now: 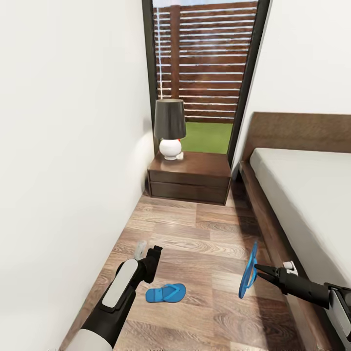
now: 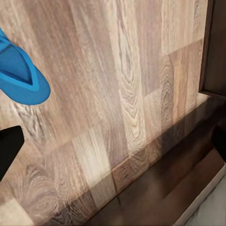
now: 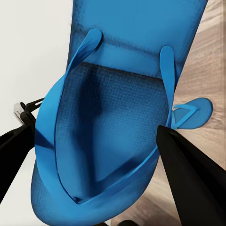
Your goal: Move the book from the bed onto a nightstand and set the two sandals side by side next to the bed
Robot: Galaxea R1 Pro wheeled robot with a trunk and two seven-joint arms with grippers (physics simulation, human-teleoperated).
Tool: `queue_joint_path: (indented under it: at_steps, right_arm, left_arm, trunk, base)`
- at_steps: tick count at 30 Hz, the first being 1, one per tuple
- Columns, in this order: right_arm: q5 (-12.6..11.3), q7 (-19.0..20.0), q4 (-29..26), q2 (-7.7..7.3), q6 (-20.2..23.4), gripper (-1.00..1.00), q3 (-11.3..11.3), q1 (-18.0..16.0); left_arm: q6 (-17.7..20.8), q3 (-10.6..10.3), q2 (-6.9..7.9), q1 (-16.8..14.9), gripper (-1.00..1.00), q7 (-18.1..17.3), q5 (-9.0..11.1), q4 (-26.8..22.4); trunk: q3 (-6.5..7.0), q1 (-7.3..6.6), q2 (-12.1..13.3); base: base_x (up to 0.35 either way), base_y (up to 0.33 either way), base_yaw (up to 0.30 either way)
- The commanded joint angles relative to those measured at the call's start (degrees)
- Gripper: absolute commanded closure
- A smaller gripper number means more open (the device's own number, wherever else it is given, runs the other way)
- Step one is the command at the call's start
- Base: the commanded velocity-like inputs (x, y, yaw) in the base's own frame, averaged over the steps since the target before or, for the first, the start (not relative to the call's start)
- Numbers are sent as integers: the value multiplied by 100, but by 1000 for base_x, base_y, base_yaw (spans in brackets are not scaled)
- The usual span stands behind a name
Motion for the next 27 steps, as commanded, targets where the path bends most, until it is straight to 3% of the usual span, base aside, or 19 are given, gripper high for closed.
queue_joint_path:
  at_steps: [1,27]
  right_arm:
    - [-14,10,0,0,35,100,-3,-3]
    - [-17,2,0,0,35,100,-6,-4]
  left_arm:
    - [21,2,0,-2,-100,29,8,-7]
    - [21,-3,0,-2,-100,29,8,-7]
  trunk:
    - [-28,1,-4]
    - [-604,68,-39]
  base:
    - [0,0,0]
    - [0,0,0]
